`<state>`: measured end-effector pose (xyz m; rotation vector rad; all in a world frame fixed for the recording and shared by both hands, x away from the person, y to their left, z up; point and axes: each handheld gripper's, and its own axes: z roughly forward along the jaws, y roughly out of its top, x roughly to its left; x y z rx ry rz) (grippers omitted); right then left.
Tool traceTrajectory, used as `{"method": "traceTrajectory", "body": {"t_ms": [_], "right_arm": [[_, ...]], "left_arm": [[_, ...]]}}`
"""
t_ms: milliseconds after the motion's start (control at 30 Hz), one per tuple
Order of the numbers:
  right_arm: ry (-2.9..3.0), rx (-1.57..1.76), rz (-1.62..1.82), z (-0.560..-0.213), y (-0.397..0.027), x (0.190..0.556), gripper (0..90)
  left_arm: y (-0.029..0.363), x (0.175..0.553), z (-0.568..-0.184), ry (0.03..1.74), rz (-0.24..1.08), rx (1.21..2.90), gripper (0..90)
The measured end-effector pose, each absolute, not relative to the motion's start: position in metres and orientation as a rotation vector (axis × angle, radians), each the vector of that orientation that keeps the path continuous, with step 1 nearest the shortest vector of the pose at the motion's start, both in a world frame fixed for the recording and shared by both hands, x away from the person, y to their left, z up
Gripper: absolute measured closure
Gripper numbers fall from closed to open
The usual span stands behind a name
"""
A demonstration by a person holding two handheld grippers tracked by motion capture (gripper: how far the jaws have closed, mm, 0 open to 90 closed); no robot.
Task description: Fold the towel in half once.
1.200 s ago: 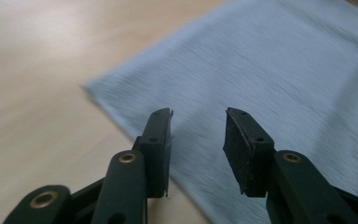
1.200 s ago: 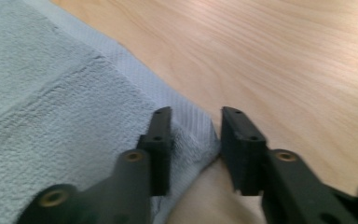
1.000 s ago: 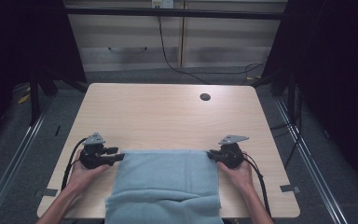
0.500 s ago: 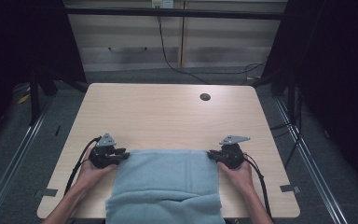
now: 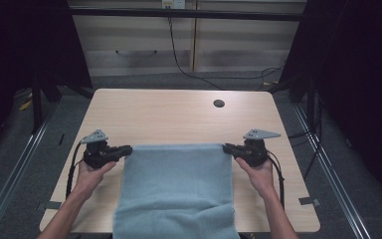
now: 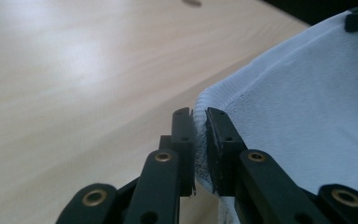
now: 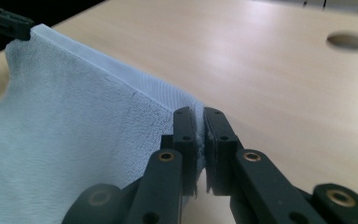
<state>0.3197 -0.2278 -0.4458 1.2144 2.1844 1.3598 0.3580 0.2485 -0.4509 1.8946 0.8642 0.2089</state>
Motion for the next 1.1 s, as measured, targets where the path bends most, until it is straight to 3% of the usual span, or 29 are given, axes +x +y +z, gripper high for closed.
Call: {"method": "traceTrajectory", "body": {"t_ms": [267, 500, 667, 933, 1100], "right_arm": [[2.056, 1.118, 1.422, -0.368, -0.23, 0.349, 84.4], [1.981, 1.117, 1.462, -0.334, -0.232, 0.373, 84.5], [1.962, 1.127, 1.428, -0.315, -0.23, 0.392, 84.6], [1.86, 1.073, 1.453, -0.25, -0.233, 0.411, 84.8], [1.835, 1.048, 1.533, -0.237, -0.244, 0.401, 84.9]], "left_arm": [[0.251, 0.379, -0.383, 0.816, 0.333, 1.809, 82.2], [0.249, 0.407, -0.343, 0.83, 0.388, 1.764, 82.3], [0.246, 0.429, -0.321, 0.853, 0.379, 1.696, 82.4], [0.244, 0.447, -0.264, 0.81, 0.364, 1.563, 82.5], [0.245, 0.438, -0.268, 0.736, 0.344, 1.609, 82.5]]}}
